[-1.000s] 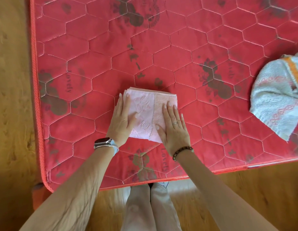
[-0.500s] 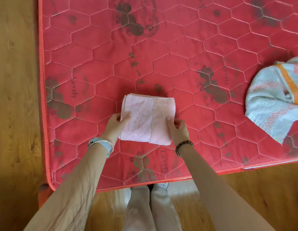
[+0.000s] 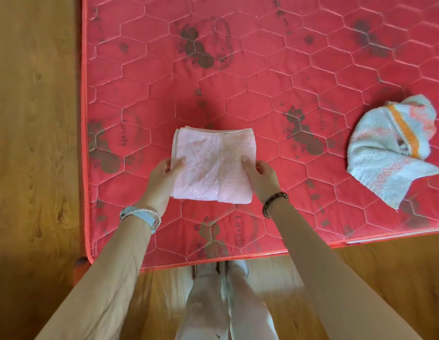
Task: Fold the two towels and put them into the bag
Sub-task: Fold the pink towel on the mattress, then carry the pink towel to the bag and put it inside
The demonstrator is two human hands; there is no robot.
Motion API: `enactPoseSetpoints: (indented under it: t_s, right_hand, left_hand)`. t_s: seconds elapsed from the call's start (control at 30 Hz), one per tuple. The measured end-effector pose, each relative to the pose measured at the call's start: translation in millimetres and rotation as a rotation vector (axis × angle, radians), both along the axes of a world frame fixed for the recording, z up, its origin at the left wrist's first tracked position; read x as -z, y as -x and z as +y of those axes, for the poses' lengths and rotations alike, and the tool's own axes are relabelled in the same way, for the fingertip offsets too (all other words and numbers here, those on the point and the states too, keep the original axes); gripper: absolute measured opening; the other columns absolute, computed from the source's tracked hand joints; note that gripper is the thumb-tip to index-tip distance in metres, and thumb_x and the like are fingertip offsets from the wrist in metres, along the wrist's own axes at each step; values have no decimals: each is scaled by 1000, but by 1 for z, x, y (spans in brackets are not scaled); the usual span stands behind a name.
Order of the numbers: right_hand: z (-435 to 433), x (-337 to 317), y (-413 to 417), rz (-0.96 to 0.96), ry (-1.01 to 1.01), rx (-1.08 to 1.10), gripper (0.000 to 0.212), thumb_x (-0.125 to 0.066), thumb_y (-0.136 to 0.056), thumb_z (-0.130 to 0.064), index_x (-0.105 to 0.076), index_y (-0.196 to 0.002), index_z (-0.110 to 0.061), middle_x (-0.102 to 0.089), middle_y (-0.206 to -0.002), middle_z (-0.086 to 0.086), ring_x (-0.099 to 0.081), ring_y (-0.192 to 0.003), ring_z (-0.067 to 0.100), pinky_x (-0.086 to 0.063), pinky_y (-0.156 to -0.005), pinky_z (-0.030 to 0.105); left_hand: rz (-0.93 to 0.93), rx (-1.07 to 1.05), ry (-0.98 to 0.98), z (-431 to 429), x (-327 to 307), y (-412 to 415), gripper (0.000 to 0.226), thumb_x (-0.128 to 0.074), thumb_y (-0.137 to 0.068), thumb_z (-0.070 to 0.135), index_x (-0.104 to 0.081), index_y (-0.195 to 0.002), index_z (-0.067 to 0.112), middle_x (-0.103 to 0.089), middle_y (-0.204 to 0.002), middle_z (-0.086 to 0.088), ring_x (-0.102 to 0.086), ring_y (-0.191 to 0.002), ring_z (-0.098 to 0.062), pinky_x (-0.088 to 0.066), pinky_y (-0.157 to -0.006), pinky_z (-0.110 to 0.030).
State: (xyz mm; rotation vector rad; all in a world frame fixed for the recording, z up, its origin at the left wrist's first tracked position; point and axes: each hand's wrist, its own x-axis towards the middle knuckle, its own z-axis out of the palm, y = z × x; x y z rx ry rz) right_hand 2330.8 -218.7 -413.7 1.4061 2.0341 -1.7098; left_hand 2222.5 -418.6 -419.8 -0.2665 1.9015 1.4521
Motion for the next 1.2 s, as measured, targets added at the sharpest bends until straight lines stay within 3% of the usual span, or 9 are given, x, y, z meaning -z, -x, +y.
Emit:
enactPoseSetpoints:
  t_s: [0.17, 0.3, 0.4, 0.47, 0.57, 0.73, 0.93, 1.1, 1.2]
  right_hand:
    - [-3, -58, 3, 100, -1, -48, 46, -53, -91, -54, -60, -109, -12, -62, -96, -3, -58, -81, 9, -42, -61, 21]
    - [-15, -113, -4, 162, 23, -51, 40, -53, -92, -51, -58, -105, -13, -60, -93, -3, -57, -79, 10, -47, -64, 23]
    - [-23, -151, -16, 226, 13, -101, 33, -52, -94, -46, -56, -92, -13, -55, -79, -5, -52, -66, 7, -40, -52, 11]
    - [-30, -177, -25, 253, 14, -122, 37, -52, -94, -46, -58, -96, -9, -55, -80, -4, -52, -67, 8, -41, -49, 10]
    - [-42, -212, -39, 281, 38, -136, 45, -53, -94, -47, -59, -105, -4, -57, -86, 0, -55, -72, 12, -45, -57, 18]
    - [-69, -263, -61, 314, 45, -193, 38, -53, -93, -49, -59, -104, -13, -61, -88, -3, -60, -77, 13, -51, -68, 31]
    - [-99, -310, -77, 361, 29, -300, 41, -55, -91, -51, -60, -110, -15, -66, -103, 0, -65, -92, 16, -53, -75, 32]
    - [-141, -335, -67, 382, 51, -414, 51, -57, -84, -62, -60, -111, -20, -65, -109, 0, -63, -104, 19, -54, -90, 45]
    - [-175, -347, -58, 401, 58, -471, 52, -57, -83, -63, -61, -110, -19, -65, -109, 1, -63, -102, 21, -54, -88, 45]
  left_hand:
    - [57, -24, -84, -17, -67, 1, 60, -74, -74, 61, -64, -117, 22, -70, -121, -4, -67, -113, -24, -50, -101, -53]
    - [132, -26, -87, -25, -127, -16, 12, -65, -94, 39, -66, -99, 28, -73, -109, 0, -70, -104, -20, -53, -98, -47]
    - [158, -56, -86, -37, -171, -33, 33, -68, -85, 50, -66, -108, 26, -73, -114, -2, -69, -107, -20, -53, -98, -48]
    - [181, -84, -90, -47, -198, -46, 37, -69, -86, 50, -66, -111, 23, -73, -113, -1, -70, -106, -20, -54, -97, -45]
    - [191, -140, -101, -62, -231, -71, 41, -69, -89, 44, -64, -121, 18, -73, -114, -2, -70, -108, -22, -54, -95, -44]
    - [263, -240, -40, -88, -270, -112, 36, -63, -94, 42, -65, -119, 16, -72, -113, -4, -68, -105, -21, -54, -89, -37]
    - [276, -366, -71, -127, -316, -143, 31, -66, -89, 50, -67, -108, 27, -74, -108, -3, -71, -102, -27, -55, -92, -55]
    - [307, -482, -98, -173, -344, -153, 30, -66, -94, 39, -67, -114, 17, -74, -110, -6, -72, -100, -25, -58, -90, -49]
    - [307, -537, -113, -207, -356, -156, 29, -65, -94, 36, -65, -116, 17, -74, -111, -6, -72, -101, -24, -58, -90, -45]
